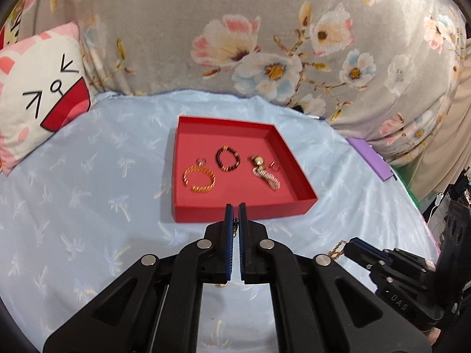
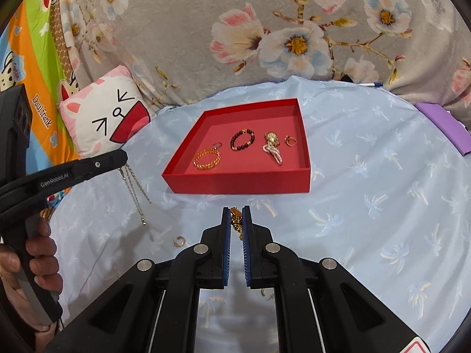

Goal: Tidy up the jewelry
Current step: 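Lower the chain and necklace into the red box and open both tools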

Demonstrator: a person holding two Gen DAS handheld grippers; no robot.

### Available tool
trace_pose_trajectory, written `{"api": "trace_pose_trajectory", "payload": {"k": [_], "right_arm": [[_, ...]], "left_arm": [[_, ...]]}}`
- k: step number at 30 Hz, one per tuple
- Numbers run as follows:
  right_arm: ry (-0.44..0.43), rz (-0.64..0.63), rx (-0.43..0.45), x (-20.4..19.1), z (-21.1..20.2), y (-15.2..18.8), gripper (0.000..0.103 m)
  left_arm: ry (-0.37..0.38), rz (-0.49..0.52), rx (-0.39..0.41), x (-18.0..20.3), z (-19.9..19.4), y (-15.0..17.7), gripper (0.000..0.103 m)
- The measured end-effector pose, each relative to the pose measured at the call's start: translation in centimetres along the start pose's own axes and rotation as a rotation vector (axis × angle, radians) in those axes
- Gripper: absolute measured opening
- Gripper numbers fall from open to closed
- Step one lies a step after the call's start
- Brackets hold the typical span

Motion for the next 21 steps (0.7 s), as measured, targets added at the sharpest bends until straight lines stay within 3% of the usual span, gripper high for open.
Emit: {"api": "trace_pose_trajectory", "payload": {"k": [11, 21], "right_arm": [[-0.031, 0.023, 0.058, 0.4, 1.7, -6.5, 0.007], [-0.043, 0.022, 0.013, 0.3, 8.4, -9.0, 0.007]], "left_arm": [[0.018, 0.068, 0.091, 2.4, 0.8, -7.5, 0.002], [0.005, 0.061, 0.047, 1.7, 7.5, -9.7, 0.002]]}}
Point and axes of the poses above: each gripper's, at about its wrist camera, not at the fingertips, and z roughly the way its jaws point, x to its right, y to its underside, the point moved 10 cm from there along z, roughly the way its jaws point, and after that the axes turned 4 degrees about x, right-handed, at the moved point
